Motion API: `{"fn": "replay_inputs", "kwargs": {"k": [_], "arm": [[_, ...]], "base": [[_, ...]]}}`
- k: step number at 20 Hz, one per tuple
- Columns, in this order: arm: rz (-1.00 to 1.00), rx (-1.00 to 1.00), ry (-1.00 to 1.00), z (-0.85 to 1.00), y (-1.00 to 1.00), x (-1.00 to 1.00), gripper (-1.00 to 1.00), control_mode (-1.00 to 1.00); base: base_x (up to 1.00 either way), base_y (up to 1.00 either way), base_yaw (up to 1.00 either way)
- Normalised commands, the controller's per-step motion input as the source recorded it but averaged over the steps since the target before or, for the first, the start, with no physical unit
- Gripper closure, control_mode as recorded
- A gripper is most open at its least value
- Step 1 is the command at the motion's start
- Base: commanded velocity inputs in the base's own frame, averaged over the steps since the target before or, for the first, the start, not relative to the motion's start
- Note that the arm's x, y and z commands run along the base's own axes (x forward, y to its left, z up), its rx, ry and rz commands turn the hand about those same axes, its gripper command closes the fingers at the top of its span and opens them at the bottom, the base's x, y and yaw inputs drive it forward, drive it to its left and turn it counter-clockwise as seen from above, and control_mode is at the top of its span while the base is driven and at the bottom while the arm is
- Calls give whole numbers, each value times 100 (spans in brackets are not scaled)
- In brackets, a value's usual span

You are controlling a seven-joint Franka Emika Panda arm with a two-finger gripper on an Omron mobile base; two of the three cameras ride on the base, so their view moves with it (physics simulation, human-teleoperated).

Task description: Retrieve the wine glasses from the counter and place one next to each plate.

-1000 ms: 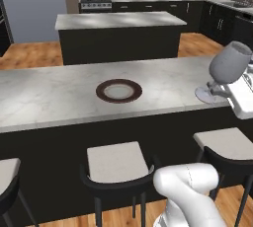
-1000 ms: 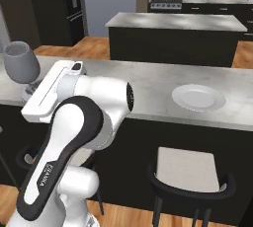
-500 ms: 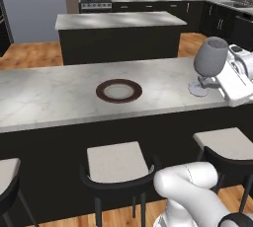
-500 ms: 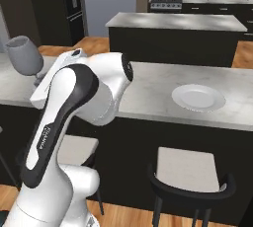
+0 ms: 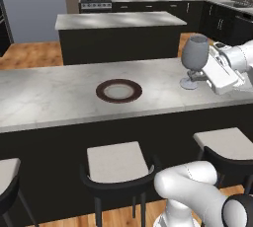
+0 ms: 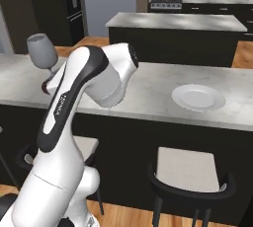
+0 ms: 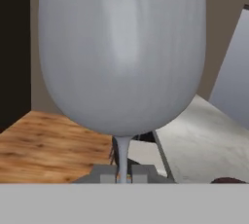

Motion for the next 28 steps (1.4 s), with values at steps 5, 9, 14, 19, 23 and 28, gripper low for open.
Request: {"fn": "replay_inputs", "kwargs": {"k": [5,9,14,19,23,28], "arm": [[0,0,2,-30,0,39,100,-100],[-1,0,1,-35,0,35,100,-100],[-2,0,4,-29,0,42,100,-100],[-2,0,2,-22,0,41,100,-100],[-2,0,1,-22,0,39,100,-100],[-2,0,0,-19,0,38,100,-100]], "base": [[0,0,0],[0,0,0],[0,0,0],[0,0,0],[0,0,0],[0,0,0]]}}
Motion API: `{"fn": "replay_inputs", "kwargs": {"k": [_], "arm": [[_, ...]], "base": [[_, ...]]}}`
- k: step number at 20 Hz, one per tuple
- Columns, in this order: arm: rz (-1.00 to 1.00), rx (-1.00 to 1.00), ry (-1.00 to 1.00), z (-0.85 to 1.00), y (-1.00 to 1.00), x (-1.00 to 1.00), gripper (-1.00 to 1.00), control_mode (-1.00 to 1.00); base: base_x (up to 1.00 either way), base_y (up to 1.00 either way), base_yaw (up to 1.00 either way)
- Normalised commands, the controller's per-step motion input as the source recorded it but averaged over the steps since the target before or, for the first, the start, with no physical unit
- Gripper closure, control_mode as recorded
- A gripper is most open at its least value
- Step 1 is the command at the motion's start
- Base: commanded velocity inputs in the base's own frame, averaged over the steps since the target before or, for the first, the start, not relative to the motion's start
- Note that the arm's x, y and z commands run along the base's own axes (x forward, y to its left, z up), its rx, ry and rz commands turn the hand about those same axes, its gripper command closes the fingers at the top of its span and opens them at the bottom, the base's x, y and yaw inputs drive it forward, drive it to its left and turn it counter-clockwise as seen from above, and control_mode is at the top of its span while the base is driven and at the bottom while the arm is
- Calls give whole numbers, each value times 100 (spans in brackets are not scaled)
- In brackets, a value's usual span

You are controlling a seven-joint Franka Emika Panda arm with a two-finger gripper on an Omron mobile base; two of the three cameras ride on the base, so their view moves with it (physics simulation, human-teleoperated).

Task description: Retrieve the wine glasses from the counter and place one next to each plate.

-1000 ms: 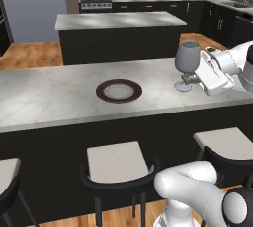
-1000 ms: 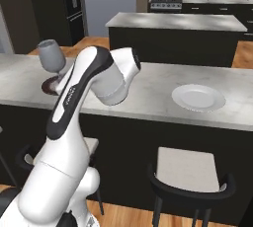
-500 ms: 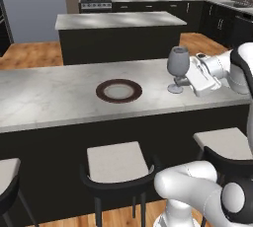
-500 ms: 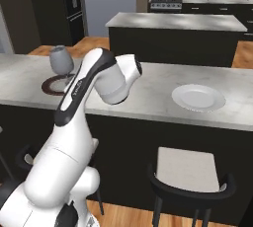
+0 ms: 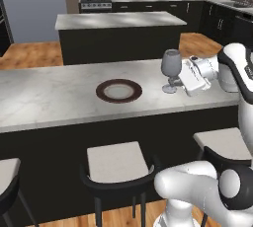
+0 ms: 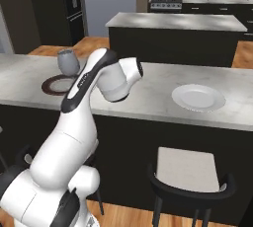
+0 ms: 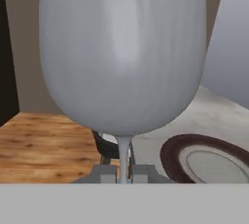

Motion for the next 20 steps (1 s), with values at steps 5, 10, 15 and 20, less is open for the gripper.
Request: {"fn": "replay_inputs", "kwargs": {"k": [5,10,15,20], "arm": [[-1,0,1,-10,0,39,100,-100],[0,0,2,-13,0,42,100,-100],[0,0,1,-16,0,21,100,-100],[0,0,0,-14,4,8,100,-100]], "base": [[0,0,0],[0,0,0],[0,0,0],[0,0,0]]}}
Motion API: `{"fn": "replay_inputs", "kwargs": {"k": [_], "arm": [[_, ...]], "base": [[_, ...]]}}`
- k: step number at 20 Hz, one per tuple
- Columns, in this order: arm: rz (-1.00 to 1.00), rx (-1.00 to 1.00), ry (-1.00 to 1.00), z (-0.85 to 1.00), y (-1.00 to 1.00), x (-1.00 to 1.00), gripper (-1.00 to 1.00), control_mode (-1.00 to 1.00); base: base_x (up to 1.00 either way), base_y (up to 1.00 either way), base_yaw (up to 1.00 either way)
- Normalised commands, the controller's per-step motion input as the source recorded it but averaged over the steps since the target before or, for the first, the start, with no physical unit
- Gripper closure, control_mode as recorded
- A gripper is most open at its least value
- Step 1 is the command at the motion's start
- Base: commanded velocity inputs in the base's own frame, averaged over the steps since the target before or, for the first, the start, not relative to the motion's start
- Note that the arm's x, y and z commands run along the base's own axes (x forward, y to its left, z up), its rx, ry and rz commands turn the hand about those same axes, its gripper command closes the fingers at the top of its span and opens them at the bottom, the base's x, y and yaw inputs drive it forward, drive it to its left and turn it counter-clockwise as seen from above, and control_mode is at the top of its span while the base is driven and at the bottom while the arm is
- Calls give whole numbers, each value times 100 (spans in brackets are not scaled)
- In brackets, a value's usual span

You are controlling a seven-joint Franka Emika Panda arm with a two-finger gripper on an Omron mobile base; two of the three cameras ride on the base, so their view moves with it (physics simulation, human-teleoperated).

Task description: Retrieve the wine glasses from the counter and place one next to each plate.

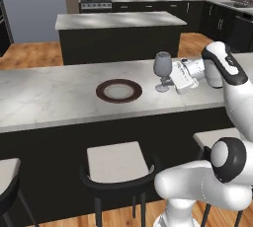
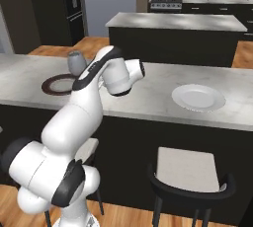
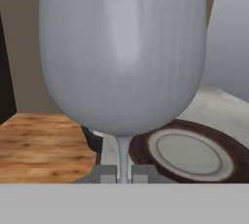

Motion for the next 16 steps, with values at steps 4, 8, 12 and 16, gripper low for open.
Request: {"fn": "replay_inputs", "kwargs": {"k": [4,8,12,16], "arm": [[0,0,0,-13,13,13,100,-100],[0,0,0,-19,23,9,100,-100],[0,0,0,-14,14,12,100,-100],[0,0,-1,-9,1,18,100,-100]], "base": [[0,0,0],[0,0,0],[0,0,0],[0,0,0]]}}
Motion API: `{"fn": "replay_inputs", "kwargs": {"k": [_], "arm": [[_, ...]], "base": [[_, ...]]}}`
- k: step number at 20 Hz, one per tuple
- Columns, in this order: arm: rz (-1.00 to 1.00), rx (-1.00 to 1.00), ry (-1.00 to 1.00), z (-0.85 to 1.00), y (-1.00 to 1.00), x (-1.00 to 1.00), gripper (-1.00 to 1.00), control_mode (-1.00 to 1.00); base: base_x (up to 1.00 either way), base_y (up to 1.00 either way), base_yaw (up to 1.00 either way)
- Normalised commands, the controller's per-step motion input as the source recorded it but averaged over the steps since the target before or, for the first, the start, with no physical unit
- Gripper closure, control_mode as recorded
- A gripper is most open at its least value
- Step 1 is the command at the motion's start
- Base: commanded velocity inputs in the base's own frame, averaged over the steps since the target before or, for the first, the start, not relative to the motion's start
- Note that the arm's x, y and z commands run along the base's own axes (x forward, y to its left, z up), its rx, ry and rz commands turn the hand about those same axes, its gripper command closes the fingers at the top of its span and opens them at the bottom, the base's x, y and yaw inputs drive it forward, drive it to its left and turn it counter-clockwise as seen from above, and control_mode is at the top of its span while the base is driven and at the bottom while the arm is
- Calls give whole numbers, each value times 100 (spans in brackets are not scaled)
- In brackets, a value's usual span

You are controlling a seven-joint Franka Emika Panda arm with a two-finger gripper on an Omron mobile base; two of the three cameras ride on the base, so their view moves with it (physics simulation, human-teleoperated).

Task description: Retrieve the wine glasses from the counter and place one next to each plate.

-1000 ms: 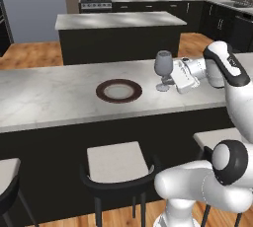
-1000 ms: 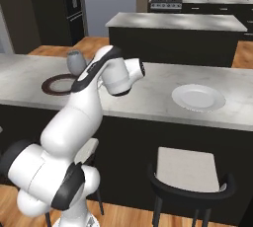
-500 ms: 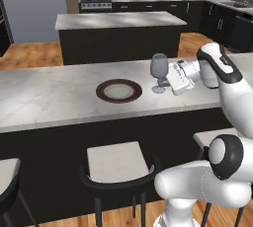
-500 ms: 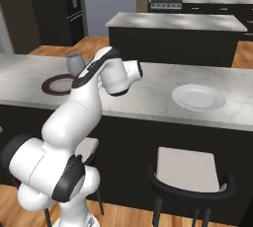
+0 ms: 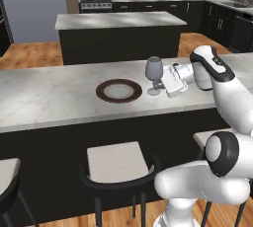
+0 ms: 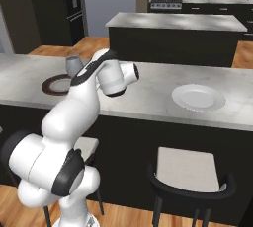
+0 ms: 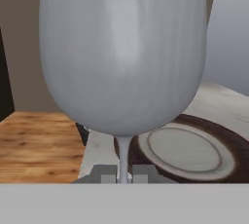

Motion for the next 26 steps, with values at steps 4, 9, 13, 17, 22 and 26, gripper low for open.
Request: {"fn": "replay_inputs", "kwargs": {"k": [4,9,13,17,22,26], "arm": [[0,0,0,-2,0,34,100,-100],[0,0,0,0,-4,37,100,-100],[0,0,0,0,-6,36,100,-100],[0,-1,-2,0,-10,23,100,-100],[0,-1,-7,0,-11,9,100,-100],[0,-3,-7,-18,0,4,100,-100]], "base": [[0,0,0],[0,0,0],[0,0,0],[0,0,0],[0,0,0],[0,0,0]]}}
